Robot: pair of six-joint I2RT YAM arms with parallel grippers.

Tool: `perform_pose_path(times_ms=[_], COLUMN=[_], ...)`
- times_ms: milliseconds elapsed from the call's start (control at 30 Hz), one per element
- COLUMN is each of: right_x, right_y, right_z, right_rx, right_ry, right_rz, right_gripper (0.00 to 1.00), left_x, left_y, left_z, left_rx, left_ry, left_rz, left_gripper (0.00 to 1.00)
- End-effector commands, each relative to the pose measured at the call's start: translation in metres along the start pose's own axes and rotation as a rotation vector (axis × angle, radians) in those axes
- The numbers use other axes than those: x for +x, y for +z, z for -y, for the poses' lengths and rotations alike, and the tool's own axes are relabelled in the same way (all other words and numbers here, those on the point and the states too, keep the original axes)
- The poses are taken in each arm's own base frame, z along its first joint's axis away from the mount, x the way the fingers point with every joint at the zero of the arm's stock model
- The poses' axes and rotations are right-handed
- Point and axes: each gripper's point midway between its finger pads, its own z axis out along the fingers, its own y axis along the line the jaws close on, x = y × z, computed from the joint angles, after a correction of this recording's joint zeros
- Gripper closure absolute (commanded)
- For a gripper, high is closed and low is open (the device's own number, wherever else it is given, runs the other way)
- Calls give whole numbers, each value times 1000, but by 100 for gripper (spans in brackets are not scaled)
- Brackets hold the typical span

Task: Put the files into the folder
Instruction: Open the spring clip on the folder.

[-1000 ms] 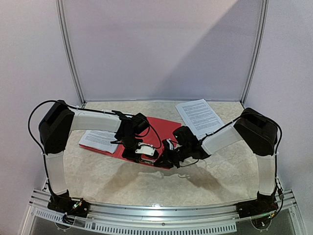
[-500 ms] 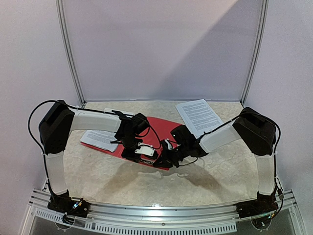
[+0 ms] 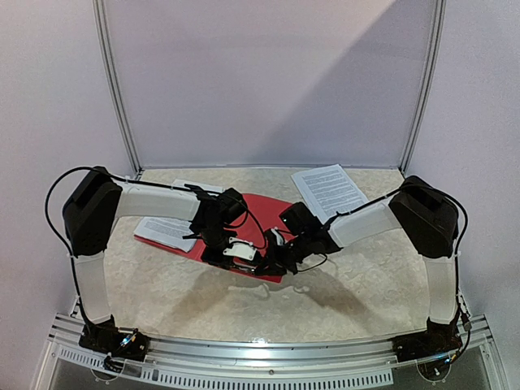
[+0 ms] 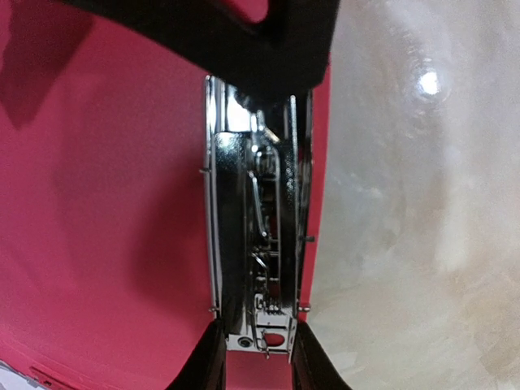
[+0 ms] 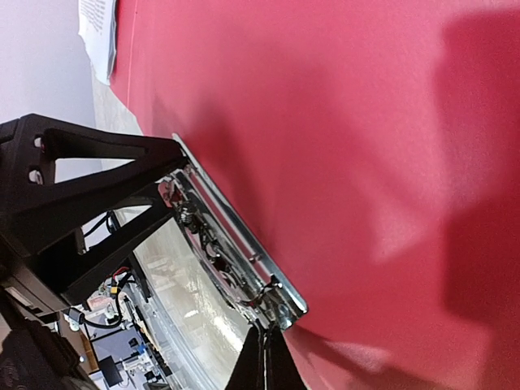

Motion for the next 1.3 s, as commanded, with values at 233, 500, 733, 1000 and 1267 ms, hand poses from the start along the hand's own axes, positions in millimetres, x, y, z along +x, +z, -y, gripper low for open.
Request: perform_pose_path(times_ms=[233, 500, 733, 1000, 1267], right_x=[-15, -11, -8, -5, 12], right_y=[-9, -18, -40, -50, -9], right_z=[-6, -46, -60, -51, -44], right_rx=[47, -90, -74, -19, -13], right_ry=[-6, -45, -77, -59, 20], right_rz=[69, 52, 75, 100, 22], right_gripper=[99, 83, 79, 95, 99], left_x=[14, 17, 11, -9, 6], left_y=[35, 23, -13, -58, -72], left_z=[53, 29, 12, 11, 13], left_rx=[183, 157, 131, 124, 93], left_ry=[74, -39, -102, -141, -201], left_rz=[-73, -64, 9, 123, 117], left_gripper=[86, 69, 59, 50, 50])
